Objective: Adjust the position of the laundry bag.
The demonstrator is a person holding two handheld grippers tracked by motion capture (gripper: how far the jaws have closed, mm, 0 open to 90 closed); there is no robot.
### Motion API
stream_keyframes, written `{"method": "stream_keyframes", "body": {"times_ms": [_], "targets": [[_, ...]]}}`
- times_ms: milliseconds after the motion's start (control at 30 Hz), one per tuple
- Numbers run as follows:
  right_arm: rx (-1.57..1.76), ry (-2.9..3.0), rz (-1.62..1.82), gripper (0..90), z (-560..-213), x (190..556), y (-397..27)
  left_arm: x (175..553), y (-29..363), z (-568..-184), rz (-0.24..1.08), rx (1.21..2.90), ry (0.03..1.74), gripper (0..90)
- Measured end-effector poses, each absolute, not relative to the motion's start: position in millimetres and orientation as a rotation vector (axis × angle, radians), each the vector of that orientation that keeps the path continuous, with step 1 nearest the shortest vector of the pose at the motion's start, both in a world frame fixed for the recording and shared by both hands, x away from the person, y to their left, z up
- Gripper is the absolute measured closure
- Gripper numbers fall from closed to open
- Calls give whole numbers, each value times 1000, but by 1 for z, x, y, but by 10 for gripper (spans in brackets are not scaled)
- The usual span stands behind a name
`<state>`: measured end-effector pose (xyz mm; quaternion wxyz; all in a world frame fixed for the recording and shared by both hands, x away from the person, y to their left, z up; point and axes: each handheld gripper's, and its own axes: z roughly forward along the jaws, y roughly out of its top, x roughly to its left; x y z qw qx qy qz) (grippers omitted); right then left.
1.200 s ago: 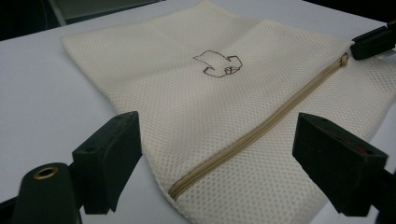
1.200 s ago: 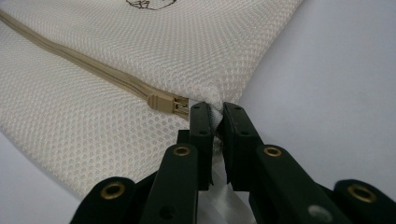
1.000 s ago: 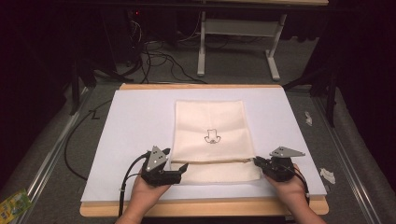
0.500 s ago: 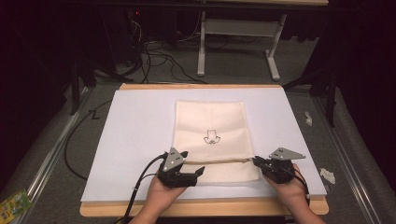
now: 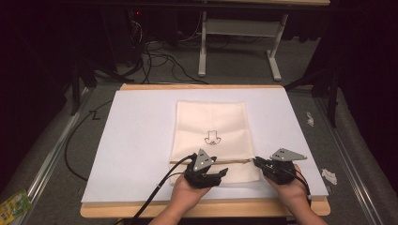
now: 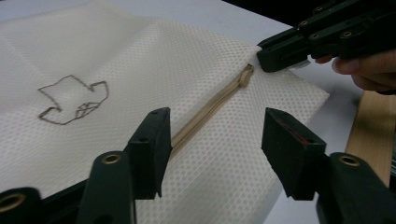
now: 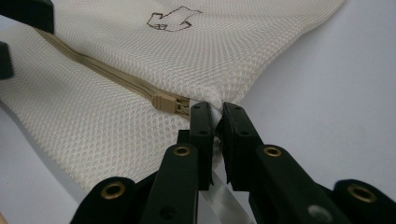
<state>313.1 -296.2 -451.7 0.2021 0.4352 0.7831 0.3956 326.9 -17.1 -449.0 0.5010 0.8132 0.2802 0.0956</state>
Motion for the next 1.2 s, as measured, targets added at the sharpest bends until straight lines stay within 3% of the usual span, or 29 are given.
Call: {"method": "stream_keyframes", "body": {"times_ms": [267, 433, 1200], "targets": [[1201, 2187, 1120, 845, -451, 313, -297, 335, -53, -452, 190, 2000, 663, 584], [1190, 2187, 1140, 846, -449, 312, -297, 339, -71, -453, 182, 2016, 662, 619], [1156, 2188, 1162, 850, -448, 312, -296, 343, -89, -460, 187, 2011, 691, 835]]}}
